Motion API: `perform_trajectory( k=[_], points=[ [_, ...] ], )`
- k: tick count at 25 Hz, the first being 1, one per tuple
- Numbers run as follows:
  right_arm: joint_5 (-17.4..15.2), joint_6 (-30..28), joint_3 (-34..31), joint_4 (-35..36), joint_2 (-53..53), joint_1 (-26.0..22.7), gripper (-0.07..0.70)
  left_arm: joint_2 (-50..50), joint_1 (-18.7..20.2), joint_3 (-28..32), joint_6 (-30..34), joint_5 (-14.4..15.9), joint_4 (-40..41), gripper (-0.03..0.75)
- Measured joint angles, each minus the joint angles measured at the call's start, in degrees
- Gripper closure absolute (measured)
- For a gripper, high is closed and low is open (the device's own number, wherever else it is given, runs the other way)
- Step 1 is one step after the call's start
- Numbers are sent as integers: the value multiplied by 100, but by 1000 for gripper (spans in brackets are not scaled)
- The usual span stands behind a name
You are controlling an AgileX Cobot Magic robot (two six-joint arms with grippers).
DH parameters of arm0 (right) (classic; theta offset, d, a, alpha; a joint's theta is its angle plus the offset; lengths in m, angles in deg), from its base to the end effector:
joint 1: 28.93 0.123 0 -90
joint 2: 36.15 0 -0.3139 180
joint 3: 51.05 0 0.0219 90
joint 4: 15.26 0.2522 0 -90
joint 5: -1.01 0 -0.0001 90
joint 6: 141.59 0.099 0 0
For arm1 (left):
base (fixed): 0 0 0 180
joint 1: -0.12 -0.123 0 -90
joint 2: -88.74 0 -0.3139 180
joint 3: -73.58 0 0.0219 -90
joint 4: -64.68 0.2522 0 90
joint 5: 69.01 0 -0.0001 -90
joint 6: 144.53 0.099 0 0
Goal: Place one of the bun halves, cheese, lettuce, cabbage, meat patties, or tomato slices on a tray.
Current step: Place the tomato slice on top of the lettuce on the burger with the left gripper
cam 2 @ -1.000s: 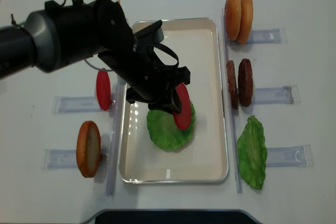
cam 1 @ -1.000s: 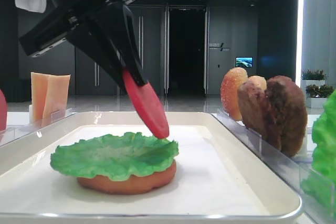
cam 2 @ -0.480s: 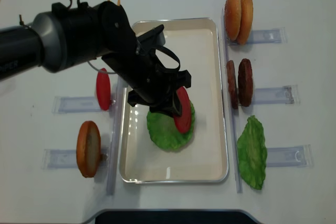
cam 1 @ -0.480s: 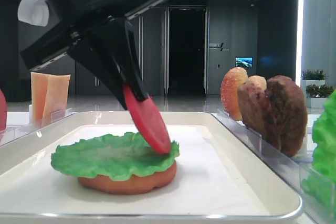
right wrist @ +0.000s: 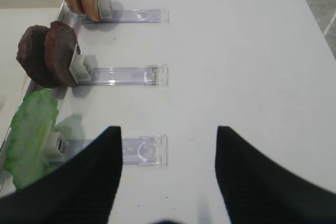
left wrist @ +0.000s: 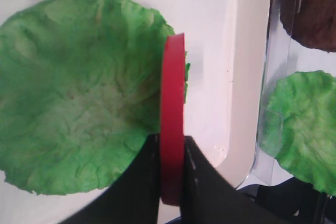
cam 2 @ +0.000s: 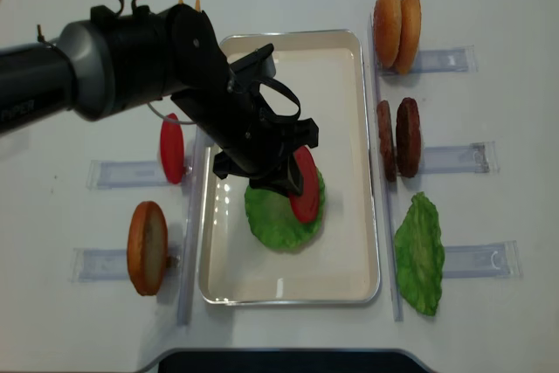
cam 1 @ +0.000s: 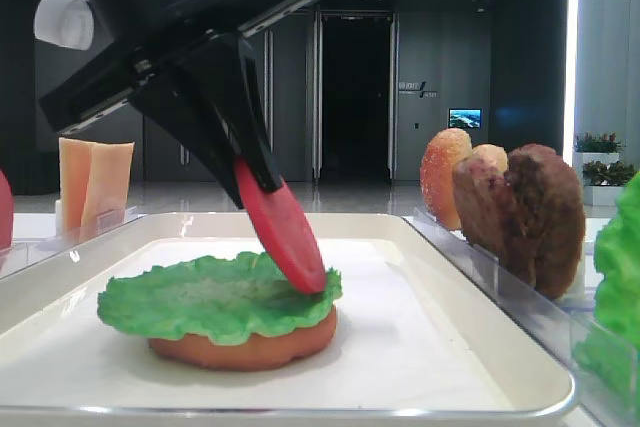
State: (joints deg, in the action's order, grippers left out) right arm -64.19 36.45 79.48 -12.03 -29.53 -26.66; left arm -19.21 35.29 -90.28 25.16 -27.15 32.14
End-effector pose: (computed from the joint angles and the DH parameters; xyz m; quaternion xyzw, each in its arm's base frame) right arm -0.0304 0.0039 0.2667 -0.0344 0.8706 0.0294 0.4899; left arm 0.2637 -0.2293 0.2109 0.0252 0.9701 -0.2400 0.0267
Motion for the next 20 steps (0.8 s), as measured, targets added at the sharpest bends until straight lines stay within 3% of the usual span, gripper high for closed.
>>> perform_trajectory(
  k=[5,13,20],
  points=[
    [0,0,0,0,0,0,223,0,0,0,-186,52,70,597],
    [0,0,0,0,0,0,223,0,0,0,-331,201,251,356],
    [0,0,0,0,0,0,223,0,0,0,-499,378,521,283]
  ],
)
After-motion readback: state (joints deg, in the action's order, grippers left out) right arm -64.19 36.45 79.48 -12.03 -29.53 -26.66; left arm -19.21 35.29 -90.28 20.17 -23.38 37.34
